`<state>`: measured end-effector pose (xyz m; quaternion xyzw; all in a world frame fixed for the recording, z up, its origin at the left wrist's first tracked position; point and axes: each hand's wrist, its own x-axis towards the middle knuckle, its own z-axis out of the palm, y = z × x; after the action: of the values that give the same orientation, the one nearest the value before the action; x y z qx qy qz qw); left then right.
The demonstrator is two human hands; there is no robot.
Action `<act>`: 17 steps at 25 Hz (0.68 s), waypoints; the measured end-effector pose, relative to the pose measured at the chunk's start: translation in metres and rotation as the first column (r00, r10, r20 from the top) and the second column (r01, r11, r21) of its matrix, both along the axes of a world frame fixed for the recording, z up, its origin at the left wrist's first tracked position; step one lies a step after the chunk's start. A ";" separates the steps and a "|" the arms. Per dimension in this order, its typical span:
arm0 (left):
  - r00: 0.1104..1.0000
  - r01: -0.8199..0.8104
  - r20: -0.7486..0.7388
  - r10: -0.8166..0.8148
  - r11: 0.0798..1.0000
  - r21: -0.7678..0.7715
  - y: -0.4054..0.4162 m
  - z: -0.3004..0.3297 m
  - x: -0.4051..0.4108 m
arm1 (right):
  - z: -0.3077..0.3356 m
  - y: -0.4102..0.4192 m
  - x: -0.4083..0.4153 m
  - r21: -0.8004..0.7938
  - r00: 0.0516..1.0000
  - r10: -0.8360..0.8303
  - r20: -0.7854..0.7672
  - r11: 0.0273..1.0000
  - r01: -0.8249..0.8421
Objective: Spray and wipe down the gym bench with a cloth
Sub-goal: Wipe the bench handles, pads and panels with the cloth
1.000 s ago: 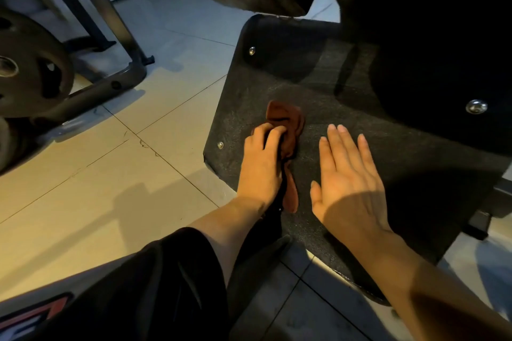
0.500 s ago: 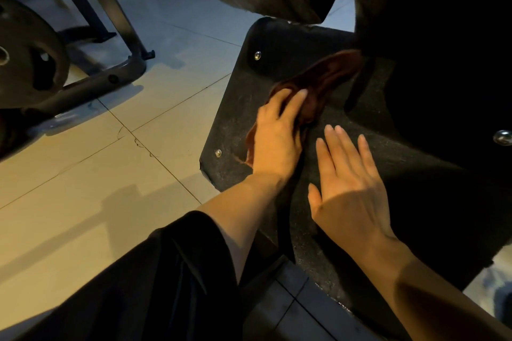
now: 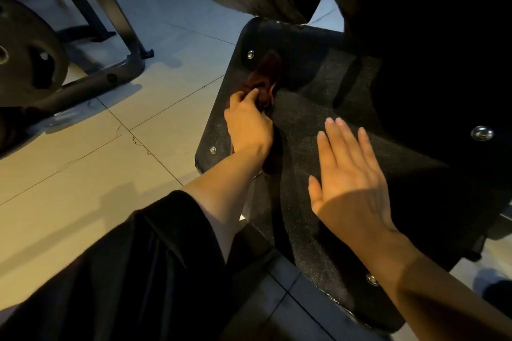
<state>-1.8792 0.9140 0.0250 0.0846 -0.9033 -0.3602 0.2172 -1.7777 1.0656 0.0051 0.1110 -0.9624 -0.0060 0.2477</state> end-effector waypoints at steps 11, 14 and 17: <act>0.987 0.120 -0.101 -0.126 0.991 -0.059 0.050 0.007 0.036 | 0.004 0.046 0.035 -0.027 0.998 -0.046 -0.030 0.999 0.045; 0.927 0.287 -0.179 -0.330 0.930 -0.227 0.091 0.009 0.080 | -0.003 0.065 0.055 -0.026 0.997 -0.057 -0.050 0.998 0.056; 0.755 0.499 -0.172 -0.632 0.725 -0.474 0.097 -0.003 0.112 | -0.009 0.077 0.075 -0.036 0.994 -0.083 -0.067 0.996 0.081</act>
<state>-1.7669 1.0107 0.0215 -0.3052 -0.8902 -0.2261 0.2516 -1.7026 1.1425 -0.0042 0.0668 -0.9571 -0.0039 0.2820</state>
